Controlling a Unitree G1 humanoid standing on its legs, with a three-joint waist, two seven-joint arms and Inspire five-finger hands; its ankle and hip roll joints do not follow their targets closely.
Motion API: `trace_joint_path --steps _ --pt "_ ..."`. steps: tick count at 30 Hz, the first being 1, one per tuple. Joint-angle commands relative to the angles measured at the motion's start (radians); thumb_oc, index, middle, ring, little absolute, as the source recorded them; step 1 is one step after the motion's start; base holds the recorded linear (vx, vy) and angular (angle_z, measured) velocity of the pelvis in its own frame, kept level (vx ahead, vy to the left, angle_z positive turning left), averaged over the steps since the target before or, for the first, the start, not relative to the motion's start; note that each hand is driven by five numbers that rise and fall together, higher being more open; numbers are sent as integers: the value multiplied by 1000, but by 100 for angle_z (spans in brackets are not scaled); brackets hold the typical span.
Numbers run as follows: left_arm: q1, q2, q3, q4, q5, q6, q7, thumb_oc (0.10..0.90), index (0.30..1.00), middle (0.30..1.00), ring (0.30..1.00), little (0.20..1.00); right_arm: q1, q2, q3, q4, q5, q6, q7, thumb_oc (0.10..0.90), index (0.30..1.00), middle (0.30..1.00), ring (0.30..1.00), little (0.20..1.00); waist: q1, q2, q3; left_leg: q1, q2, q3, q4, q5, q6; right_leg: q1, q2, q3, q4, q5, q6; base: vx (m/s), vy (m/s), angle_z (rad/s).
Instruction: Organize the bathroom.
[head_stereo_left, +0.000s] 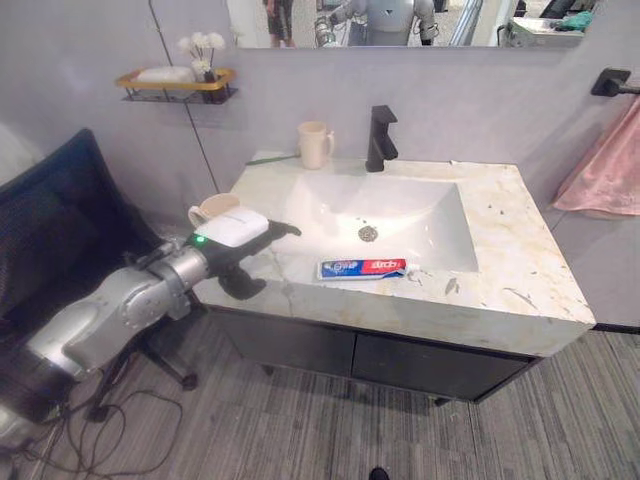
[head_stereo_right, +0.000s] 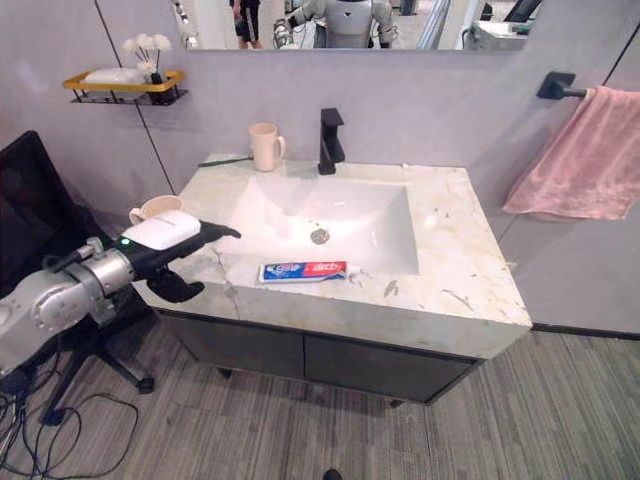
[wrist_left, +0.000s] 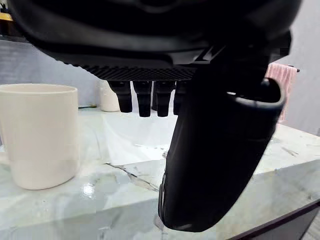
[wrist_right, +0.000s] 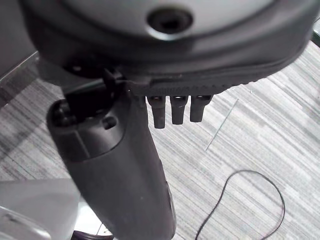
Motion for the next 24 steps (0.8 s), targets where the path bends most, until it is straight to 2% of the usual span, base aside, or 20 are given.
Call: trace_joint_path --steps 1,11,24 --pt "-92 -24 64 -33 -40 9 71 800 900 900 900 900 -2 -58 20 62 -4 35 -5 800 900 900 900 900 -15 24 -35 -77 -24 6 112 -52 49 -54 28 31 169 -89 97 36 -23 -8" --pt "-126 -94 12 -57 -50 56 80 800 900 900 900 900 11 -42 29 76 -21 41 -12 800 900 900 900 900 -31 14 -40 -71 -19 15 101 -50 51 -54 34 34 163 -88 98 27 -16 -5" --pt "-182 -128 -47 -54 -35 123 88 800 900 900 900 900 31 -29 35 90 -32 26 -32 800 900 900 900 900 -46 11 -40 -70 -17 16 87 -47 52 -58 40 31 164 -94 96 4 -4 -2"
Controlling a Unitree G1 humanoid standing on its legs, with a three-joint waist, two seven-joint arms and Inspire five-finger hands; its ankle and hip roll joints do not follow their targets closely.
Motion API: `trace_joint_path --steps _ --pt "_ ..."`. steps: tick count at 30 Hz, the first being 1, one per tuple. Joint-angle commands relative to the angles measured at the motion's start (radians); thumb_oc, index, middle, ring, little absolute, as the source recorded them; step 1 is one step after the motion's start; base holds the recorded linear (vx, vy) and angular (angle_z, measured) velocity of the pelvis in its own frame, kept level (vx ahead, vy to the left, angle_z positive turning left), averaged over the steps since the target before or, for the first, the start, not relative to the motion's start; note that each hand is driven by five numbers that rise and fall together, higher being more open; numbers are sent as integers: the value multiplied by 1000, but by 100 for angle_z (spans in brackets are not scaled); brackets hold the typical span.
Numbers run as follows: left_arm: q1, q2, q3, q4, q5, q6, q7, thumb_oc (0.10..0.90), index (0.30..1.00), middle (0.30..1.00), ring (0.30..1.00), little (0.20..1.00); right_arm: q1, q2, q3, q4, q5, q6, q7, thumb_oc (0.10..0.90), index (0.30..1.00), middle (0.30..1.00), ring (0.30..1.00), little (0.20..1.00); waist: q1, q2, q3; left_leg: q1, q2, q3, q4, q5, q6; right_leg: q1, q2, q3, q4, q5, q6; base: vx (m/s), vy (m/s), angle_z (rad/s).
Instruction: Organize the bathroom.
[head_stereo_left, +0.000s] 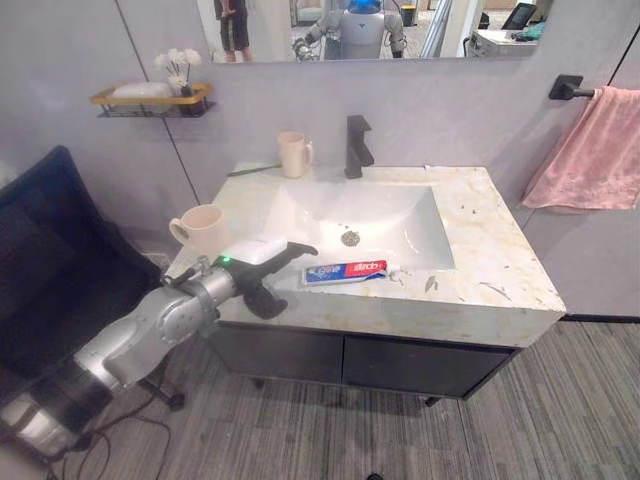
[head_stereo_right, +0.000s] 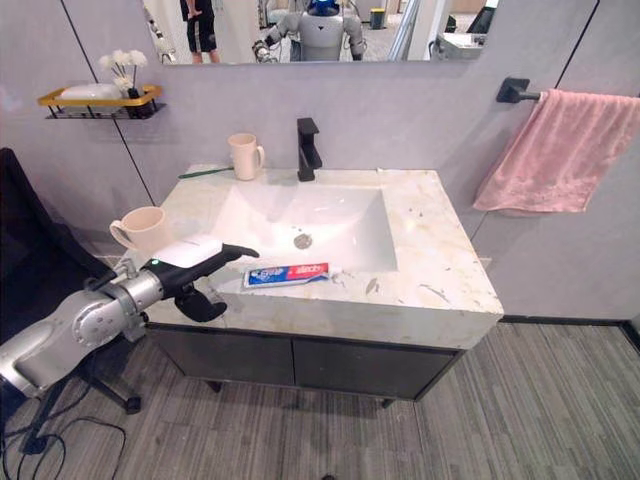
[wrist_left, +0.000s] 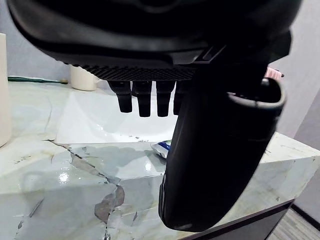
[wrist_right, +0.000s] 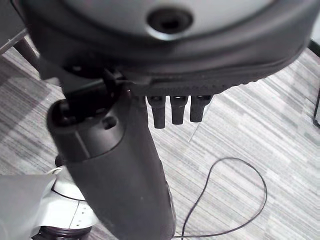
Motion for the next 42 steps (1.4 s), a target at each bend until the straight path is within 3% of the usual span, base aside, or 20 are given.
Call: trace_joint_path --steps 1,18,42 --pt "-188 -1 42 -54 -41 13 88 800 900 900 900 900 -16 -30 37 59 -26 27 -25 800 900 900 900 900 -12 18 -2 -59 -20 -16 87 -39 48 -33 35 3 163 -100 87 0 0 0" --pt "-224 -46 -30 -44 -43 16 121 800 900 900 900 900 -16 -19 50 68 -54 24 -29 800 900 900 900 900 -23 16 -5 -53 -19 -10 79 -38 50 -25 35 -7 161 -107 89 1 0 0" --pt "-215 -104 -87 3 24 75 196 800 900 900 900 900 -15 -10 64 83 -80 24 -39 800 900 900 900 900 -25 18 -11 -47 -20 -20 78 -38 50 -10 37 -21 160 -120 85 8 -2 -2"
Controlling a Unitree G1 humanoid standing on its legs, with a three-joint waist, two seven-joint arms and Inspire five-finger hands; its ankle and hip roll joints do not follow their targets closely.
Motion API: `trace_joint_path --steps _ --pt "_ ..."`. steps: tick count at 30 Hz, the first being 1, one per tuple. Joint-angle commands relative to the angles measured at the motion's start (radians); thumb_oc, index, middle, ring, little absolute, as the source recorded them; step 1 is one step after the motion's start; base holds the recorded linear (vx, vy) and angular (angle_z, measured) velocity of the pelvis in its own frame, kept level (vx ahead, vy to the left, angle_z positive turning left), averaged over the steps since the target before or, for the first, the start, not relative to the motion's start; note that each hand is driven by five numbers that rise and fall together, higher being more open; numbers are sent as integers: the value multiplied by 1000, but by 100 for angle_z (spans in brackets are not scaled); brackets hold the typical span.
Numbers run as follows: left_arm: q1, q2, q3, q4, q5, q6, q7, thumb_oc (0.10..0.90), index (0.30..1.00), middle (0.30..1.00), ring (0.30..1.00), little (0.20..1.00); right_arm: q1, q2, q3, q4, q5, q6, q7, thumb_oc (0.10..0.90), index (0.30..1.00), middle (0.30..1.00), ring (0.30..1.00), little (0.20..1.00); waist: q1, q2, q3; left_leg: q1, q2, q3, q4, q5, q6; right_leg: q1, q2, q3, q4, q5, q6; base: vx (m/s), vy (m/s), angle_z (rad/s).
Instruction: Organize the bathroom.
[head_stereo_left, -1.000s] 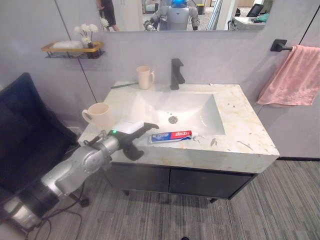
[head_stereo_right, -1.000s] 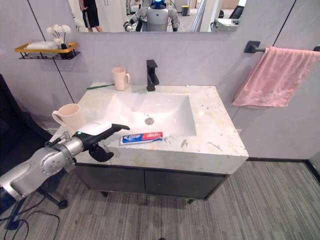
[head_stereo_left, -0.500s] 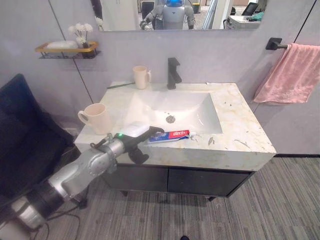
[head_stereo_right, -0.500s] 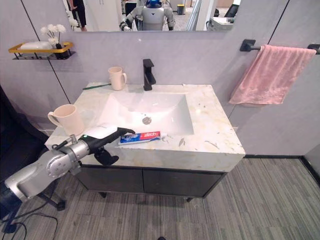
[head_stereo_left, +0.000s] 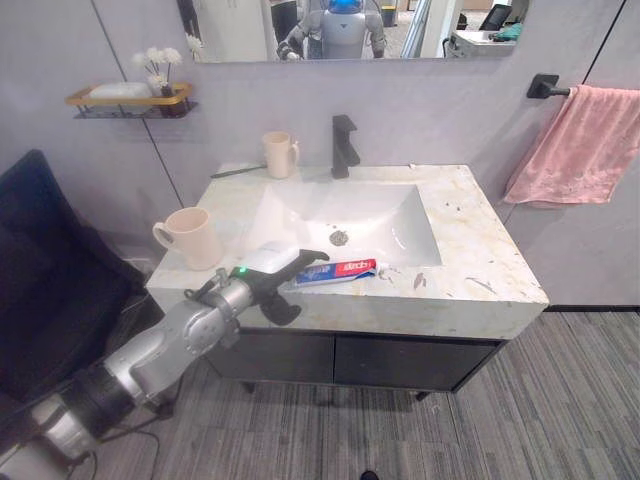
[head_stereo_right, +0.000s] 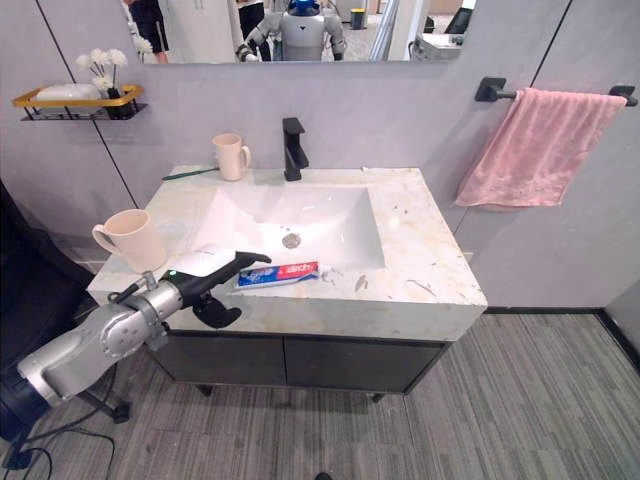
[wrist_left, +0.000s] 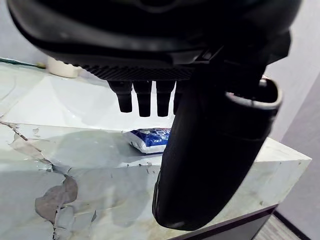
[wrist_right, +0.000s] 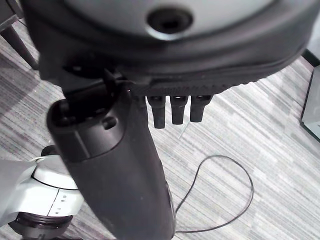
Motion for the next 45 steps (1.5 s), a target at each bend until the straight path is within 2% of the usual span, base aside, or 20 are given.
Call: trace_joint_path --steps 1,2,3,4,5,6,25,31,37,45 --pt "-192 -33 35 4 23 -3 91 800 900 900 900 900 -18 -32 25 56 -40 26 -19 800 900 900 900 900 -5 28 -6 -50 -19 -52 78 -37 49 3 35 -46 159 -123 79 0 0 0" --pt "-191 -34 34 8 28 0 94 728 792 792 792 792 -19 -32 26 55 -39 26 -19 800 900 900 900 900 -4 28 -6 -51 -19 -52 78 -37 49 4 35 -46 159 -124 79 0 0 0" --pt "-192 -33 33 12 25 0 95 612 618 618 618 618 -19 -32 28 54 -39 26 -18 800 900 900 900 900 -4 28 -5 -51 -19 -53 78 -36 49 4 35 -47 159 -124 79 0 0 0" --pt "-192 -33 32 12 23 2 94 573 559 559 559 559 -19 -31 29 53 -38 28 -18 800 900 900 900 900 -4 29 -5 -52 -19 -52 79 -36 48 5 35 -47 159 -124 79 0 0 0" --pt "-191 -31 31 14 21 5 95 507 460 460 460 460 -19 -32 30 53 -38 27 -17 800 900 900 900 900 -4 29 -5 -53 -19 -53 80 -36 48 5 35 -48 159 -124 79 0 0 0" --pt "-192 -30 31 20 16 4 92 402 302 302 302 302 -18 -32 30 52 -39 28 -15 800 900 900 900 900 -4 29 -4 -53 -18 -53 80 -36 48 5 35 -49 159 -125 78 0 0 0" --pt "-230 -58 -6 62 8 40 104 400 300 300 300 300 -3 -23 35 62 -45 21 -28 800 900 900 900 900 -8 28 6 -59 -20 -63 75 -31 47 5 37 -60 163 -134 74 0 0 0" --pt "-247 -66 -22 83 -22 52 137 400 300 300 300 300 2 -21 41 74 -39 15 -34 800 900 900 900 900 -2 27 10 -57 -22 -76 74 -28 45 15 37 -72 161 -140 69 52 14 1" --pt "-285 -71 -42 109 -35 47 186 400 300 300 300 300 1 -19 40 78 -21 5 -38 800 900 900 900 900 8 14 22 -74 -23 -93 70 -23 45 5 44 -76 162 -148 62 -4 2 7" --pt "-330 -96 -90 167 -48 51 242 400 300 300 300 300 2 -12 63 77 -12 9 -45 800 900 900 900 900 2 8 23 -76 -21 -89 71 -19 41 8 43 -91 162 -151 61 22 6 4"
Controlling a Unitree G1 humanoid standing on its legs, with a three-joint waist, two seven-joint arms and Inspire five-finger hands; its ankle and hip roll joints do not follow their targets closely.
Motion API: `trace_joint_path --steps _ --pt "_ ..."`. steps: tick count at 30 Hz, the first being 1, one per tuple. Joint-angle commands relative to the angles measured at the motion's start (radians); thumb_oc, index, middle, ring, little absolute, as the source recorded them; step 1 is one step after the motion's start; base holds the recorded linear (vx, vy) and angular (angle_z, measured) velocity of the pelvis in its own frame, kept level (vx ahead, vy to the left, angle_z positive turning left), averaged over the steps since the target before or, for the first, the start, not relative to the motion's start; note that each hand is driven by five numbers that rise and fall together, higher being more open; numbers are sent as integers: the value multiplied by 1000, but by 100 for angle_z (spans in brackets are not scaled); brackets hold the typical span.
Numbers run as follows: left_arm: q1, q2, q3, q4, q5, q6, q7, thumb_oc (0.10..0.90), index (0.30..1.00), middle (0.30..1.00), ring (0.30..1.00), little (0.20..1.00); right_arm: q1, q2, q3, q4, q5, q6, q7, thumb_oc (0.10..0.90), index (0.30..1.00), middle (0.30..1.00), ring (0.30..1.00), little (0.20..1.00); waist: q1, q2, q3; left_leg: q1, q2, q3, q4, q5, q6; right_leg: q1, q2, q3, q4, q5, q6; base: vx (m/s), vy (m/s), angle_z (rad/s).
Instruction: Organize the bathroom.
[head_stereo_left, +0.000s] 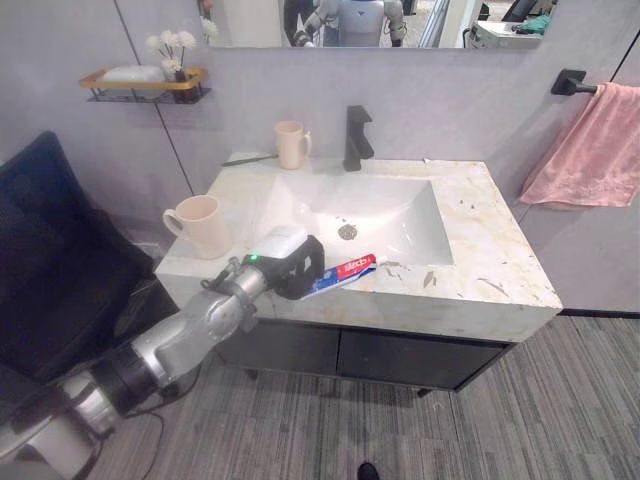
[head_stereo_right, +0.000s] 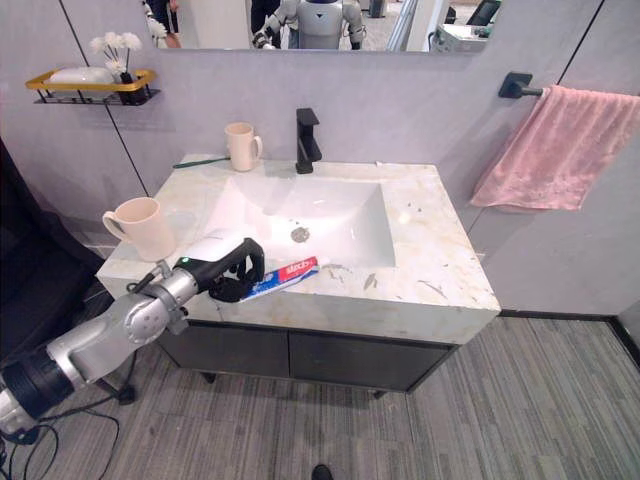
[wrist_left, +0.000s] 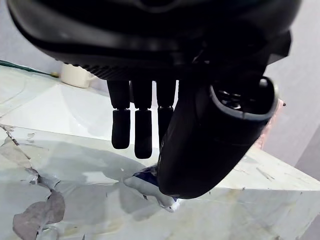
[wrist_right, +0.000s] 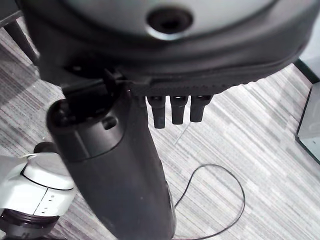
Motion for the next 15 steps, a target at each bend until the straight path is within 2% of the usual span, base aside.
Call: trace_joint_path --steps 1,6,9,15 --pt "-191 -31 33 77 -5 -8 98 400 300 300 300 300 -1 -17 30 61 -15 29 -21 800 900 900 900 900 -16 20 -3 -59 -22 -65 69 -20 39 17 45 -64 161 -147 55 45 8 0" --pt "-197 -51 24 103 -12 -8 146 400 300 300 300 300 4 -13 34 64 -15 31 -28 800 900 900 900 900 -16 18 -4 -60 -23 -67 74 -21 38 24 45 -67 159 -151 55 6 1 0" --pt "-209 -62 24 128 4 -8 247 400 300 300 300 300 9 -12 35 62 -14 33 -24 800 900 900 900 900 -14 10 -2 -60 -22 -72 73 -19 35 29 47 -73 153 -152 53 0 0 0" --pt "-225 -61 40 137 40 5 294 400 300 300 300 300 21 -5 35 54 -5 34 -27 800 900 900 900 900 -12 0 3 -66 -22 -77 72 -15 32 31 47 -82 148 -152 48 0 0 0"
